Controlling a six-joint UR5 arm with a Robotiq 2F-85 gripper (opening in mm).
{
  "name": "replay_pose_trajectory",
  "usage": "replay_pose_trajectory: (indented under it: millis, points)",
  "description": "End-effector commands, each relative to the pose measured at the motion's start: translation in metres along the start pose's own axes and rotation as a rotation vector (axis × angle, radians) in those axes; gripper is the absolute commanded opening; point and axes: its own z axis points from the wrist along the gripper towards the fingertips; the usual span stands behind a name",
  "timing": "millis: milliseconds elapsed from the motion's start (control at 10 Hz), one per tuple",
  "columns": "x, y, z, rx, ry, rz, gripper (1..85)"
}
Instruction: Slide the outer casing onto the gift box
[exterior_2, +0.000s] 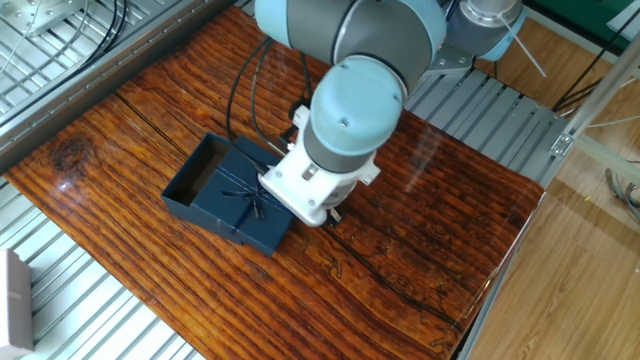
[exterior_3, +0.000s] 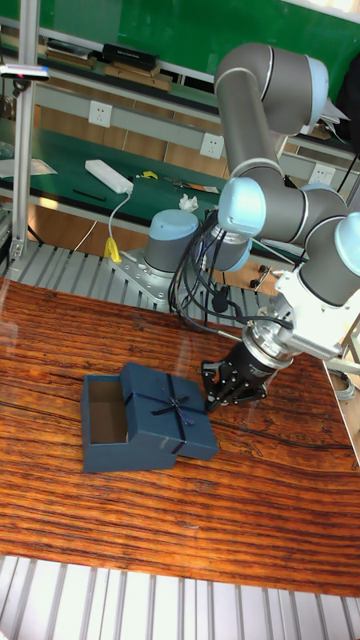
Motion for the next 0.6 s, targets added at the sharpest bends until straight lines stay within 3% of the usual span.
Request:
replay_pose_trajectory:
  millis: [0,300,500]
  points:
    - [-0.003,0.003,0.002,-0.042,0.002,0.004,1.0]
    - [0.007,0.015,0.008,-0.108,0.023,0.004,1.0]
    - [0.005,0.012,0.013,-0.099,0.02,-0.001,1.0]
